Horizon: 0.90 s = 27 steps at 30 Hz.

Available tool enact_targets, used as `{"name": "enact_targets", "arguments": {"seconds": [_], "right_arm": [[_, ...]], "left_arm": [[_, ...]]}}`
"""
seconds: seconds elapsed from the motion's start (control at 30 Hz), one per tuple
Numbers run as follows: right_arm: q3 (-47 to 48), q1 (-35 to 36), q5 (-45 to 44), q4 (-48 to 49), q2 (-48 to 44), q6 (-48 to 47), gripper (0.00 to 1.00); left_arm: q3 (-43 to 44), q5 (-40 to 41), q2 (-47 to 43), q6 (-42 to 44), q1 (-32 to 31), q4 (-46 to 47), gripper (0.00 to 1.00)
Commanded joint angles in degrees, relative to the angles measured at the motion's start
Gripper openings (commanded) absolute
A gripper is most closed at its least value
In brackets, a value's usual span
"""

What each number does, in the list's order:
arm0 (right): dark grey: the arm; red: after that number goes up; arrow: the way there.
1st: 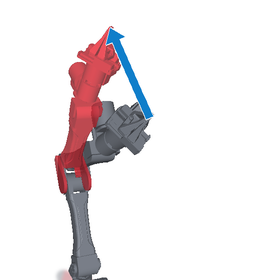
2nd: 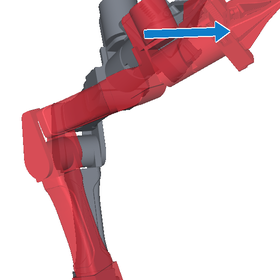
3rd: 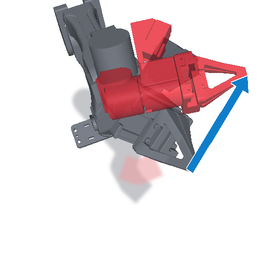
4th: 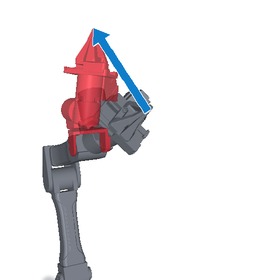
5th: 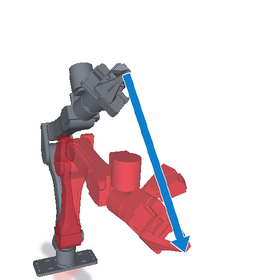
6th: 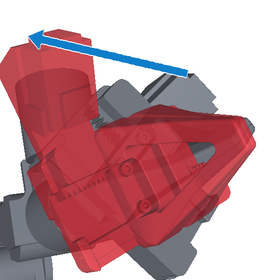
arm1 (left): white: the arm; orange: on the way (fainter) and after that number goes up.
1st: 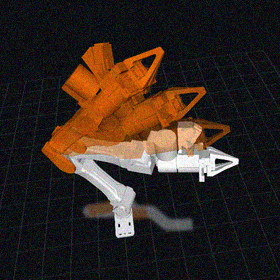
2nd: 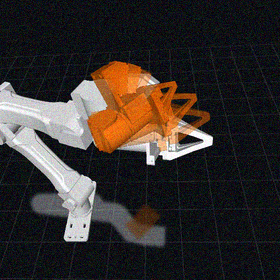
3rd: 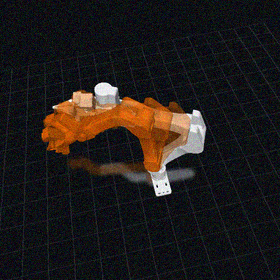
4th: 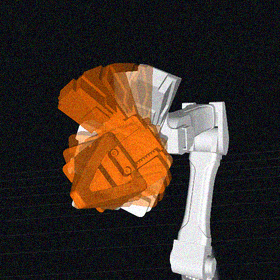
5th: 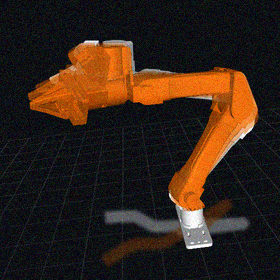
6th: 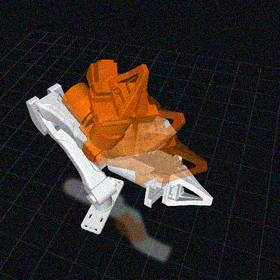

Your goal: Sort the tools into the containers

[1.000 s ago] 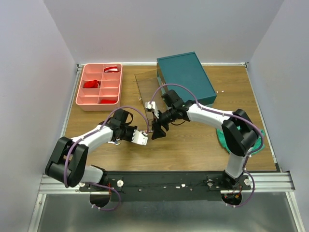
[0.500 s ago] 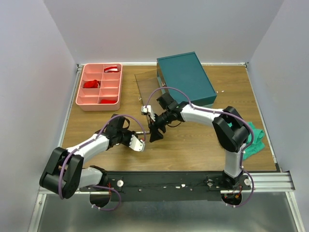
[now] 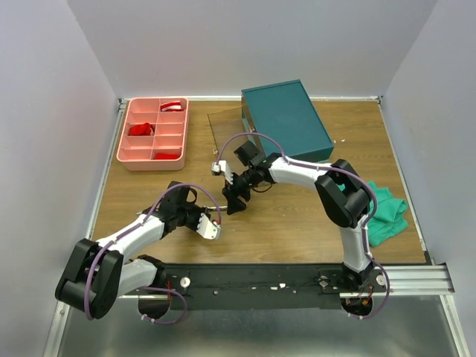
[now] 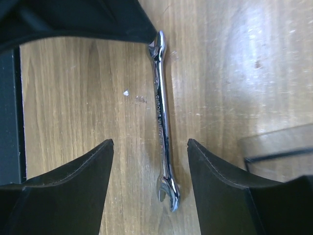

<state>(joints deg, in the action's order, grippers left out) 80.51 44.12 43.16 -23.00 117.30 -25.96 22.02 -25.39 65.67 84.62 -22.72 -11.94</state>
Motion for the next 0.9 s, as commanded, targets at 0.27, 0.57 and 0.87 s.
{"name": "enact_targets", "arguments": {"seconds": [0.27,0.57,0.87], "right_arm": [[3.95,3.78,-1.06,-8.46,6.28,-5.25,0.49],[2.46,4.13,-2.82,-7.14,4.97,-4.37,0.05],[3.33,3.52,0.78,-11.53,-5.84,-2.96,0.01]], "left_arm": [[-6.11,-3.97,-9.59,-4.64,0.31,6.5,0.0],[-7.78,-3.88,-13.99,-7.62,0.4,7.73,0.0],[-2.52,7.19,-22.68,-26.77,1.71,11.68,0.5]]}}
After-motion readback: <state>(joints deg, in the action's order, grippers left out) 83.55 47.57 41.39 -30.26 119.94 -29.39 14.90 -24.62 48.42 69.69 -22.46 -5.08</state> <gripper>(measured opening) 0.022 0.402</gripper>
